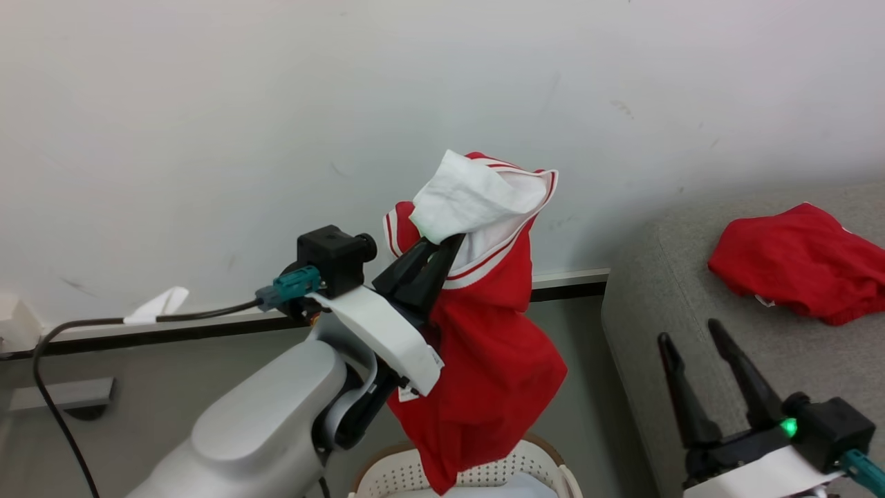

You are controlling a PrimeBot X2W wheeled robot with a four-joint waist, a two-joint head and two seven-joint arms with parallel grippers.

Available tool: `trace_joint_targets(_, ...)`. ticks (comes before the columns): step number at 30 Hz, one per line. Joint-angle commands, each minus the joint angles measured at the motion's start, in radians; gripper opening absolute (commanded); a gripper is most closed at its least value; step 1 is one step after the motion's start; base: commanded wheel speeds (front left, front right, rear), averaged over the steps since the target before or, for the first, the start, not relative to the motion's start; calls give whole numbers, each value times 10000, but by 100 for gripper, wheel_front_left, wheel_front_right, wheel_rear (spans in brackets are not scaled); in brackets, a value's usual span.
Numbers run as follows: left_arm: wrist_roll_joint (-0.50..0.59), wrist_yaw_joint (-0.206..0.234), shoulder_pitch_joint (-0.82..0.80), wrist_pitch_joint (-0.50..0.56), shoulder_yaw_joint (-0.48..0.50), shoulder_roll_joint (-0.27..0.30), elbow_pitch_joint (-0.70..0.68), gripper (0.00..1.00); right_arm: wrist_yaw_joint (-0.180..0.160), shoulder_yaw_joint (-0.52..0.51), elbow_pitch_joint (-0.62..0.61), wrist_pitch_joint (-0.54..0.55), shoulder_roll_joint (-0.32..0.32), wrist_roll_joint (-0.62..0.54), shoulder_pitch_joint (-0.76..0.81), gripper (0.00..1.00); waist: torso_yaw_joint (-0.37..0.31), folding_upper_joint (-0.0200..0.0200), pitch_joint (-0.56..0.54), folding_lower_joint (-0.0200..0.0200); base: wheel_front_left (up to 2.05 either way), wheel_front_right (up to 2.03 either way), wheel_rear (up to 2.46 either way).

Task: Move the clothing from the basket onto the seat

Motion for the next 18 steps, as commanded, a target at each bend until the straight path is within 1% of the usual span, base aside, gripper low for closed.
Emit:
trace_joint_targets(1,-16,37,70,16,4,74,15,0,-22,296,-65,-27,-63,153,-198,100,-14,-1,0,0,0,0,0)
trace_joint_targets(5,-49,11,55,33,-25,17,188,0,-22,1490,39,-23,-298,388,-600,100,0,-1,-12,0,0,0,0)
trace_joint_targets(6,-49,11,55,33,-25,17,188,0,-22,1490,39,-23,-298,388,-600,100,0,-1,-12,0,0,0,0)
trace_joint_targets(9,-82,-66,14,24,-56,-91,334,0,-22,2323,173,155,-321,585,-960,100,75,-1,-31,0,0,0,0)
trace_joint_targets(13,-80,-167,-57,12,-156,-279,497,0,-22,3324,520,322,-215,804,-1442,100,294,-1,-64,0,0,0,0)
trace_joint_targets(18,-39,-316,35,50,-474,-702,571,0,-22,4183,1553,341,68,924,-1961,100,819,-1,-137,0,0,0,0)
